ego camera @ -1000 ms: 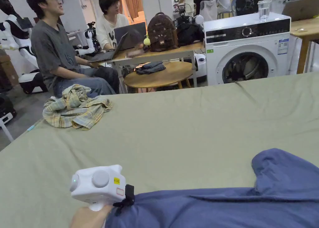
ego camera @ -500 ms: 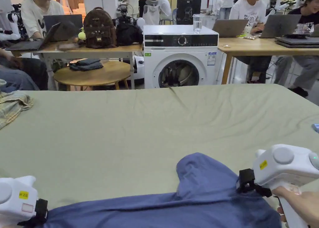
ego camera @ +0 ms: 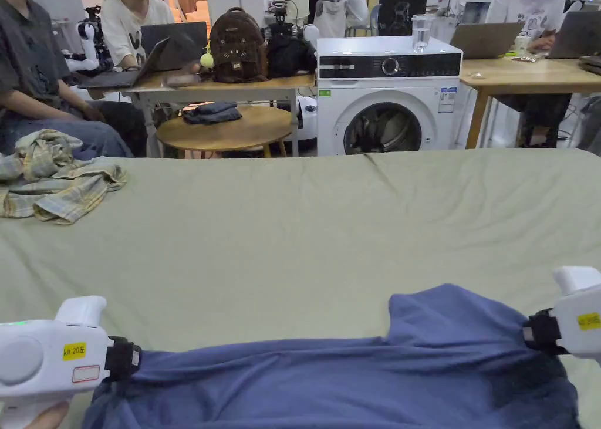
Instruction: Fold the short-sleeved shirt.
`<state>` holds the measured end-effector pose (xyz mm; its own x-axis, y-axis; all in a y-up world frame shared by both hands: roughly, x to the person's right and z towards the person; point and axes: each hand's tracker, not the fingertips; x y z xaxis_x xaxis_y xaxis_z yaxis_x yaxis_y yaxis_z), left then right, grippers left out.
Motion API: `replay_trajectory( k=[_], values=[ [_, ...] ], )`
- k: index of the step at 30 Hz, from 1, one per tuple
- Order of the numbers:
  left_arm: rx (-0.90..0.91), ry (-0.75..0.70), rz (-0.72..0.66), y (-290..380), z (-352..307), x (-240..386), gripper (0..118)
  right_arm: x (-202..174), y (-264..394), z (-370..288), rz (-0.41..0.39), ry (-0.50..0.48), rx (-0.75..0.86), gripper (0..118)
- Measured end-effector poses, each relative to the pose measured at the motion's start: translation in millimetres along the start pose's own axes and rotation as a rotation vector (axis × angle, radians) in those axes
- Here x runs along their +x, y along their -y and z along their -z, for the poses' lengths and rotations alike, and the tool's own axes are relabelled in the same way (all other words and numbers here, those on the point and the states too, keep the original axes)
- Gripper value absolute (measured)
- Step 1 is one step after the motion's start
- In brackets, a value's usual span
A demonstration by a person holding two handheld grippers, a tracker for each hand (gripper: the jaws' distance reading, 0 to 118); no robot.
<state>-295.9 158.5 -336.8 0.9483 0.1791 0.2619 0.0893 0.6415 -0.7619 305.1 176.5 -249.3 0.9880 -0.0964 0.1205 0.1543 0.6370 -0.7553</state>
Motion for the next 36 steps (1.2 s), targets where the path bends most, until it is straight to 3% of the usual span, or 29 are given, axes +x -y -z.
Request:
replay_trajectory(
  k=[8, 16, 20, 21, 22, 24, 25, 28, 31, 36],
  values=[
    [0.074, 0.046, 0.013, 96, -104, 14, 0, 6, 107, -85, 0.020, -0.029, 0.026, 0],
    [0.004, 0.033, -0.013, 159, -106, 8, 0, 14, 172, -91, 0.097, -0.031, -0.022, 0],
    [-0.009, 0.025, -0.004, 171, -91, 7, 0, 4, 179, -85, 0.029, 0.011, -0.006, 2],
    [-0.005, 0.026, -0.002, 171, -90, 7, 0, 2, 179, -86, 0.019, 0.032, 0.010, 4],
    [0.010, 0.042, -0.009, 171, -92, 5, 3, 2, 179, -88, 0.029, 0.047, 0.042, 13],
    [0.059, 0.038, -0.022, 167, -103, 4, 33, 3, 178, -99, 0.052, 0.062, 0.084, 43],
    [0.103, 0.032, -0.012, 162, -112, 7, 35, 0, 175, -108, 0.056, 0.052, 0.129, 47],
    [0.220, 0.042, -0.060, 133, -123, 22, 35, -14, 154, -120, 0.076, 0.038, 0.259, 47],
    [0.319, -0.023, 0.013, 99, -116, 51, 35, -45, 126, -112, 0.035, 0.028, 0.295, 47],
    [0.339, -0.042, 0.091, 60, -76, 94, 35, -100, 98, -68, -0.022, -0.013, 0.305, 47]
  ],
)
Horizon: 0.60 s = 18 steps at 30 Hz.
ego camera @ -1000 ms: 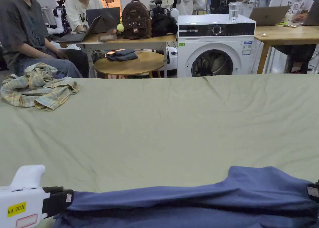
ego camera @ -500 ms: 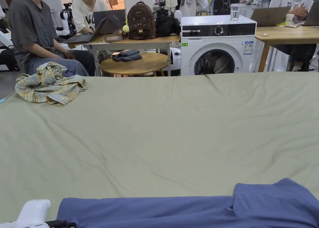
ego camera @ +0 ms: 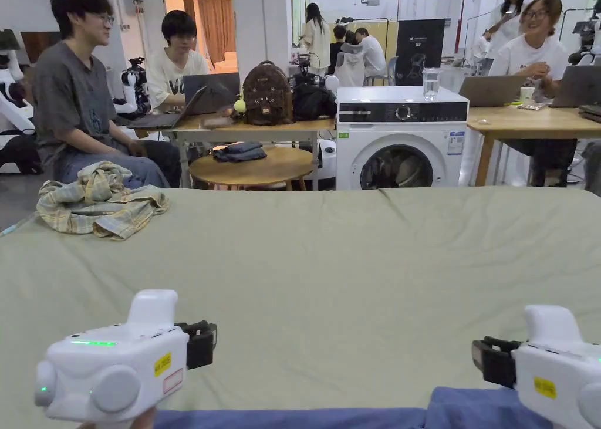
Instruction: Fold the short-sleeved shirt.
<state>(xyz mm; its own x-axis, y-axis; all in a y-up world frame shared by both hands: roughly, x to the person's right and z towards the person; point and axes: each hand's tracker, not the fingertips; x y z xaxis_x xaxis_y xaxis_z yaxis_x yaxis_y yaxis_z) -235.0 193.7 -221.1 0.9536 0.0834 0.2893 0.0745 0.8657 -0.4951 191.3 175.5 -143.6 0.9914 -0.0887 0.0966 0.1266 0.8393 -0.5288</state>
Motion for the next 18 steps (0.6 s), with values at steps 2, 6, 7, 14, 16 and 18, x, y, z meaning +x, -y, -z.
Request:
replay_trajectory(
  k=[2, 6, 7, 14, 16, 18],
  values=[
    [-0.008, -0.009, 0.004, -3, 15, 11, 35, -18, 0, 18, -0.023, 0.009, -0.007, 41],
    [-0.030, 0.014, -0.019, 2, 30, 20, 0, -38, 4, 42, -0.083, 0.045, -0.010, 1],
    [-0.036, 0.009, -0.018, 4, 33, 21, 0, -38, 5, 45, -0.084, 0.045, -0.013, 0],
    [-0.029, 0.016, -0.033, 15, 24, 8, 0, -32, 8, 47, -0.025, 0.001, -0.035, 0],
    [-0.023, 0.034, -0.070, 13, 20, 1, 0, -34, 8, 44, -0.028, 0.005, -0.032, 0],
    [-0.011, 0.093, -0.144, 12, 14, -10, 0, -34, 6, 41, -0.031, -0.001, -0.029, 0]
  ],
)
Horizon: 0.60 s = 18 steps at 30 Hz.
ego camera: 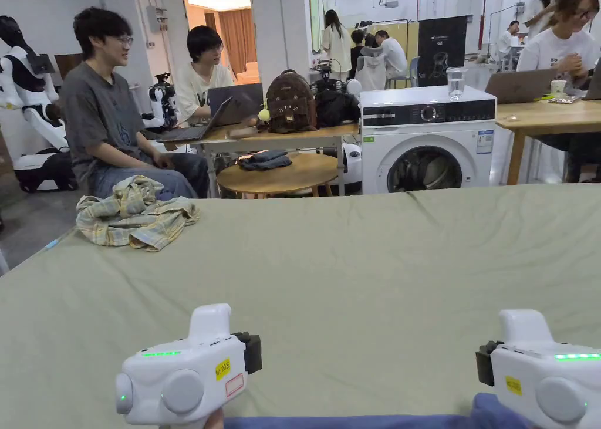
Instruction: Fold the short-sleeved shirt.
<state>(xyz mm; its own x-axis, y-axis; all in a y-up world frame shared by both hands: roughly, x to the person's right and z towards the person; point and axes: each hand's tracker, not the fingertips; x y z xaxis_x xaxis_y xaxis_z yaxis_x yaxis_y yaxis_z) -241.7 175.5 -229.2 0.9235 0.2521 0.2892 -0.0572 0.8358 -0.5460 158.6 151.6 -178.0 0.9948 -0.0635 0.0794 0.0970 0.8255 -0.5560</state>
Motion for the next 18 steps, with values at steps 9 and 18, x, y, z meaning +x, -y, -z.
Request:
replay_trajectory(
  k=[9, 18],
  values=[
    [-0.136, 0.317, -0.270, 19, -58, -111, 72, 5, 12, -25, 0.059, -0.071, 0.009, 0],
    [-0.137, 0.292, -0.469, 73, -73, -194, 72, 5, 14, -30, 0.064, -0.108, -0.019, 0]
  ],
)
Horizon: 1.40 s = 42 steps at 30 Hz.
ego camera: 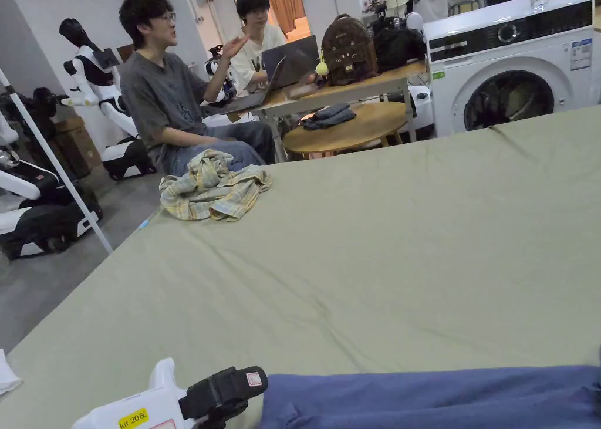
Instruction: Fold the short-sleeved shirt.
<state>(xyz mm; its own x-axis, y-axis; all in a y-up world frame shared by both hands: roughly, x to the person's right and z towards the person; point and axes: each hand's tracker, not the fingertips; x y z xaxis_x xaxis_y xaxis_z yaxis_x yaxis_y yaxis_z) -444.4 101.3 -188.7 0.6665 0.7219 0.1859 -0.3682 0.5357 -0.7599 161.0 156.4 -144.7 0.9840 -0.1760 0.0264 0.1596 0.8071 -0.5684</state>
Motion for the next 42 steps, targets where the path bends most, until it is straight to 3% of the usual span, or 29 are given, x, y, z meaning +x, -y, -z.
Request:
replay_trajectory(
  k=[5, 8, 10, 11, 13, 19, 26, 29, 32, 37, 39, 42],
  values=[
    [-0.086, 0.056, -0.157, 15, 43, -30, 71, 6, 0, -4, 0.034, 0.006, -0.011, 0],
    [-0.050, 0.189, -0.176, 26, 62, -23, 71, 10, 1, -6, 0.041, 0.019, -0.016, 0],
    [-0.074, 0.191, -0.239, 29, 79, -18, 68, 13, 2, -8, 0.053, 0.020, -0.021, 0],
    [-0.064, 0.186, -0.273, 30, 84, -17, 55, 13, 2, -7, 0.056, 0.022, -0.023, 0],
    [-0.074, 0.139, -0.295, 31, 89, -13, 8, 14, 2, -9, 0.055, 0.030, -0.026, 0],
    [0.031, 0.156, -0.311, 6, 51, 0, 7, 22, 1, -10, 0.081, 0.013, -0.026, 0],
    [0.119, -0.202, -0.095, -70, -23, 22, 7, 22, 3, -9, 0.101, -0.017, -0.022, 0],
    [0.127, -0.290, -0.024, -89, -32, 49, 7, 21, 4, -9, 0.086, -0.025, -0.026, 0],
    [0.080, -0.273, 0.124, -68, -2, 101, 7, 21, 3, -6, 0.103, -0.041, -0.024, 0],
    [-0.131, -0.286, 0.398, 3, 110, 175, 7, 14, -1, -7, 0.096, -0.061, -0.029, 0],
    [-0.198, -0.303, 0.441, 25, 152, 189, 7, 11, 0, -9, 0.071, -0.046, -0.029, 0],
    [-0.280, -0.226, 0.376, 36, 194, 185, 7, 10, 4, -7, 0.058, -0.024, -0.049, 0]
  ],
)
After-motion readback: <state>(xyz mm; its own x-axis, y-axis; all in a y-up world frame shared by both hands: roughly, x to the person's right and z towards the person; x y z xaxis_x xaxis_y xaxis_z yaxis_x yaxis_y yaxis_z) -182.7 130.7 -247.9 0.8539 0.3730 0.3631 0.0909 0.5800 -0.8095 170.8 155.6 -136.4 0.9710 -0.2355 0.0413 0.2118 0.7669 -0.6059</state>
